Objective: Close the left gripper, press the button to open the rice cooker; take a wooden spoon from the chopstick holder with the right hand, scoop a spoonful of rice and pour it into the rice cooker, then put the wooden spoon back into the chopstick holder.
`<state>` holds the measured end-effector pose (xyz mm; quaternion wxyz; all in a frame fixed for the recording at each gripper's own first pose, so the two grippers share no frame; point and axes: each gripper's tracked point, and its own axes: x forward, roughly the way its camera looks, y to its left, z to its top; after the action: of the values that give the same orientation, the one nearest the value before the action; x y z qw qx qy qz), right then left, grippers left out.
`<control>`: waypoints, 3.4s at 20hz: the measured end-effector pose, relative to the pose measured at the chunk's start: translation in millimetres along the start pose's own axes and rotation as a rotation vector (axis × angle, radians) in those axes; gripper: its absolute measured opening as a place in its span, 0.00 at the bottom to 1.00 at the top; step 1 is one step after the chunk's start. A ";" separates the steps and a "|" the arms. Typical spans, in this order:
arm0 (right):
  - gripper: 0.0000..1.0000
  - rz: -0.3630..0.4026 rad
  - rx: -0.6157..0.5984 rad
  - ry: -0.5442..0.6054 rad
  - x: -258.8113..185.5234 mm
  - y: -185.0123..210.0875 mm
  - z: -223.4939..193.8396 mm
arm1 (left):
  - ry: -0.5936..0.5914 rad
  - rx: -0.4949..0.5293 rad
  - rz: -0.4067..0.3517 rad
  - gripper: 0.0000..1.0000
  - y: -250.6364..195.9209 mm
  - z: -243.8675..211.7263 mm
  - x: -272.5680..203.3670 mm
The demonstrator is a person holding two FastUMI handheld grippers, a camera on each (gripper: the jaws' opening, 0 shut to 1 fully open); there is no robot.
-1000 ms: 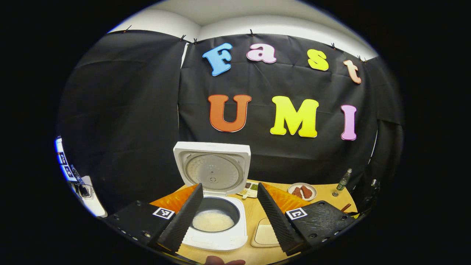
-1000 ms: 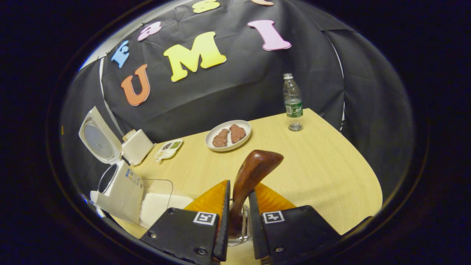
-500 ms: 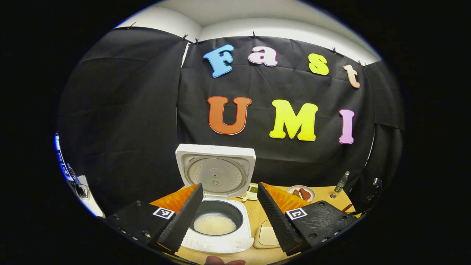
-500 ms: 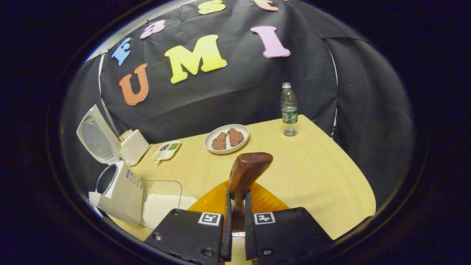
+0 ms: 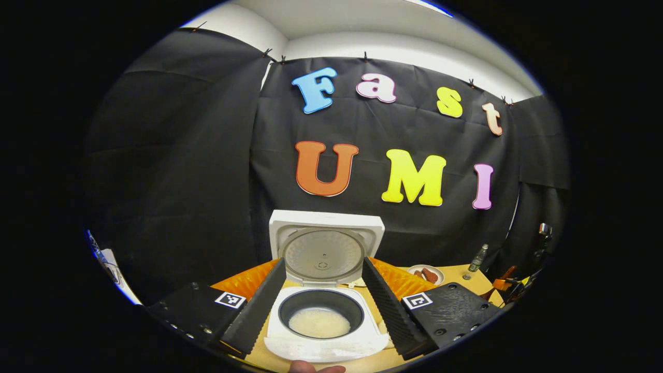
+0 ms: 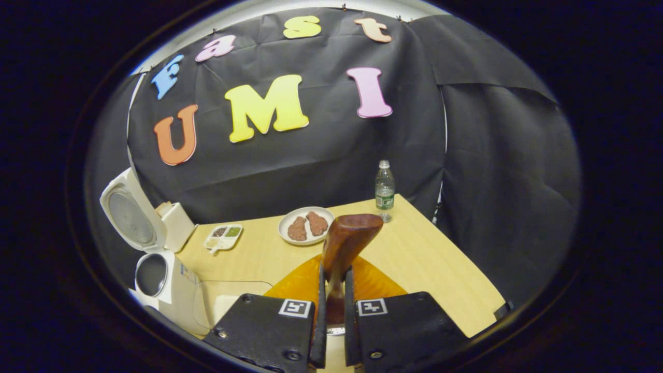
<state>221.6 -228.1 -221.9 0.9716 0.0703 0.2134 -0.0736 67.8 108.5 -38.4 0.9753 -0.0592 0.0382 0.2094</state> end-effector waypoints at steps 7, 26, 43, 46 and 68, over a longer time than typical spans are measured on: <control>0.19 0.063 -0.099 -0.047 -21.8 98.6 6.5 | 0.012 0.017 -0.021 0.94 47.7 -10.9 -3.2; 0.19 0.118 -0.361 0.081 36.6 189.2 -143.2 | 0.117 0.060 0.024 0.94 100.7 -51.1 -15.9; 0.19 0.343 0.487 0.247 22.6 197.3 -119.4 | 0.119 0.037 0.053 0.94 93.4 -47.9 -26.8; 0.19 0.347 0.610 0.252 25.4 174.5 -117.1 | 0.118 0.043 0.037 0.94 77.3 -43.7 -29.8; 0.18 0.665 0.708 0.161 -46.2 240.8 24.5 | 0.024 0.013 0.124 0.94 83.0 -23.1 -81.2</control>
<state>231.6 8.9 -154.9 0.8395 0.4658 0.2156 0.1784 -41.5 147.8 -61.4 0.9603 -0.0527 0.0549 0.2683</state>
